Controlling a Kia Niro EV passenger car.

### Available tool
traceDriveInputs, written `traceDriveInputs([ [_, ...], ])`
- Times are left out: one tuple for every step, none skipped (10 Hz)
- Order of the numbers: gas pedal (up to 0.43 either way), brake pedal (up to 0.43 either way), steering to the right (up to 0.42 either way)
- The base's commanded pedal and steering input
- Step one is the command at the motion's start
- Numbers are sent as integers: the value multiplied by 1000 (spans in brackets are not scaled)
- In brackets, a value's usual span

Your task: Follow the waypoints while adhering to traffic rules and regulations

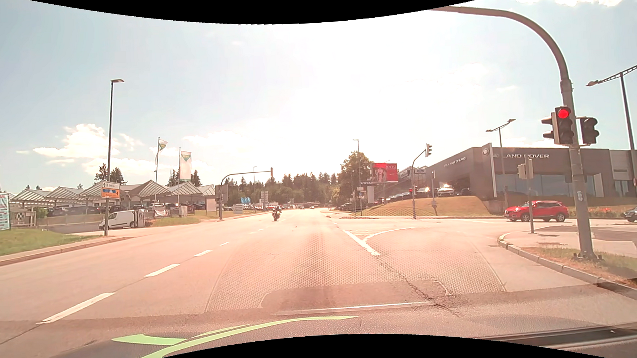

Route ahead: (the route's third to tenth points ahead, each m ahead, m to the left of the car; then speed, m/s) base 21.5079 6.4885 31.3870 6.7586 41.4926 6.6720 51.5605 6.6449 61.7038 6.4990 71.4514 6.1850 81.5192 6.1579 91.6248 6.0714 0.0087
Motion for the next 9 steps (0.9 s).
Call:
traceDriveInputs([
  [0, 238, -6],
  [0, 238, -8],
  [0, 238, -10],
  [0, 238, -10],
  [0, 238, -10],
  [0, 244, -10],
  [0, 238, -9],
  [0, 244, -9],
  [0, 244, -9],
])
